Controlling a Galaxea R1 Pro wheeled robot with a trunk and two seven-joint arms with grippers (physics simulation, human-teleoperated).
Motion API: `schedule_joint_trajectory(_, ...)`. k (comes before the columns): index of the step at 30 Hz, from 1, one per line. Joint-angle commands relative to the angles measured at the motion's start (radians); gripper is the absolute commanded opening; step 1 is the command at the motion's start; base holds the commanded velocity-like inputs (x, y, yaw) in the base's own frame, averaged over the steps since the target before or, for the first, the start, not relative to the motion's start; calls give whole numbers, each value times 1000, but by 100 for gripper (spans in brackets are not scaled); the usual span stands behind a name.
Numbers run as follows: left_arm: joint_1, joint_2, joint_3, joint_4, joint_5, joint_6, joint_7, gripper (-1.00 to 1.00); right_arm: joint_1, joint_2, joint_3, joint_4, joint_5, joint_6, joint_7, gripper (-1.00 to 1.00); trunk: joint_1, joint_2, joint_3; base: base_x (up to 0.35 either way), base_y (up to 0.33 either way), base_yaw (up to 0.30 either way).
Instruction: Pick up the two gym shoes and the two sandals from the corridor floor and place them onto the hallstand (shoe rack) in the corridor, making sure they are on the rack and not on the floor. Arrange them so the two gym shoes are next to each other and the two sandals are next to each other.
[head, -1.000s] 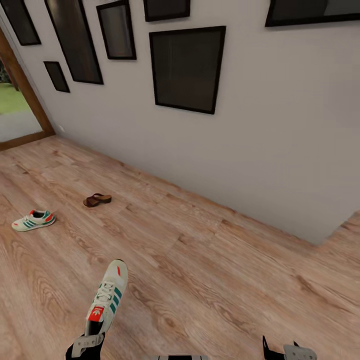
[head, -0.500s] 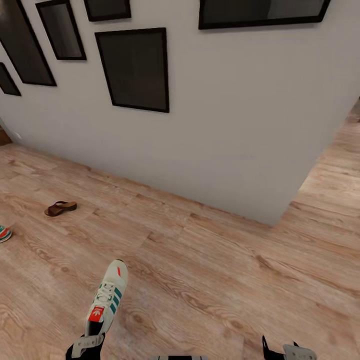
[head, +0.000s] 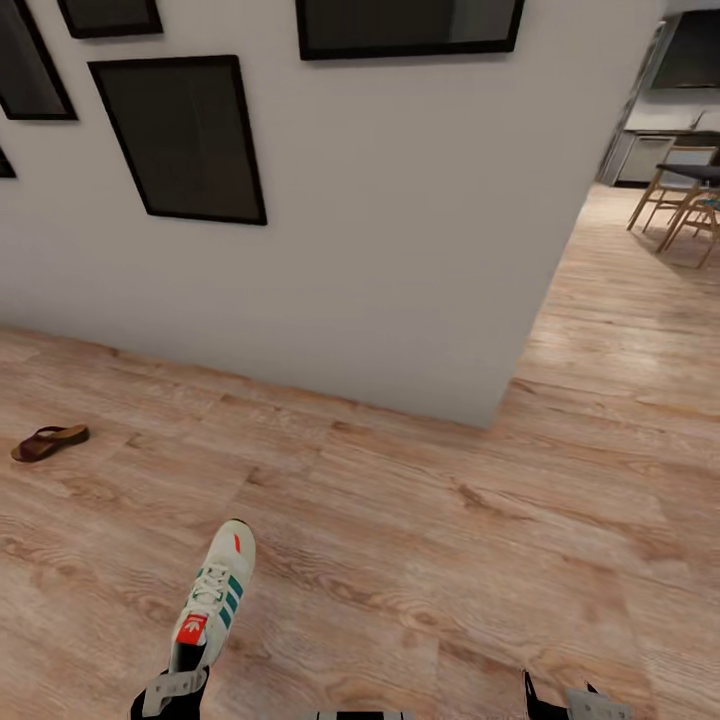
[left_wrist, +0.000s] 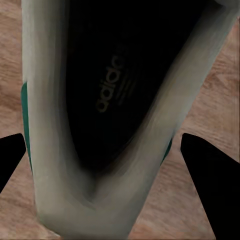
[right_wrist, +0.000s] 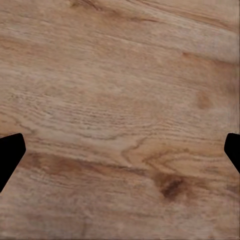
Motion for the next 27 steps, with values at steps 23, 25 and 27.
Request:
schedule_joint_trajectory(23, 0, -1, 2, 1, 11, 0, -13, -100, -1, -1, 8, 1, -7, -3, -6, 100, 0, 0, -1, 0, 0, -300)
schedule_joint_trajectory(25, 0, -1, 2, 1, 11, 0, -13, -100, -1, -1, 8, 1, -7, -3, -6, 100, 0, 0, -1, 0, 0, -300)
schedule_joint_trajectory(27, 0, -1, 2, 0, 11, 0, -13, -100, -1, -1, 8, 1, -7, -3, -6, 100, 0, 0, -1, 0, 0, -300)
